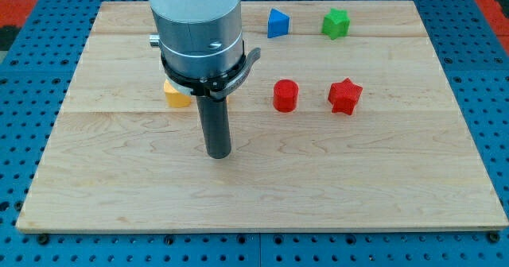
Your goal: Slide the yellow hexagon left and slightly down
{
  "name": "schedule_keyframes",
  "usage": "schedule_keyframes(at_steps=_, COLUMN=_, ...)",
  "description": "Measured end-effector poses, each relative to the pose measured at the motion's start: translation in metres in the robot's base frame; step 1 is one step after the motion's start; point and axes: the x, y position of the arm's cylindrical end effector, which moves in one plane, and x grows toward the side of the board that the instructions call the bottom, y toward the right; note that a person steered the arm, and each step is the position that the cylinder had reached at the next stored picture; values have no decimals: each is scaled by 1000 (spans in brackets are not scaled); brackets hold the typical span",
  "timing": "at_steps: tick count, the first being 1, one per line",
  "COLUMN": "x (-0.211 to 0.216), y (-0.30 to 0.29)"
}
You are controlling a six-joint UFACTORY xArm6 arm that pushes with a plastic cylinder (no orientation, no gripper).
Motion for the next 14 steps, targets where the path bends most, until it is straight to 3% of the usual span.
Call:
schedule_keyframes(at_steps=5, x=-5, y=-7)
schedule_keyframes(at_steps=7, x=-47, y=46)
schedule_keyframes(at_steps=9, x=-112, y=25)
schedule_keyframes(at_steps=10, x=-123, y=13)
schedule_keyframes(at_steps=12, x=-48, y=-23)
schedule_keyframes(at_steps=13, x=-51, y=-13)
schedule_keyframes(at_steps=14, x=-97, y=1)
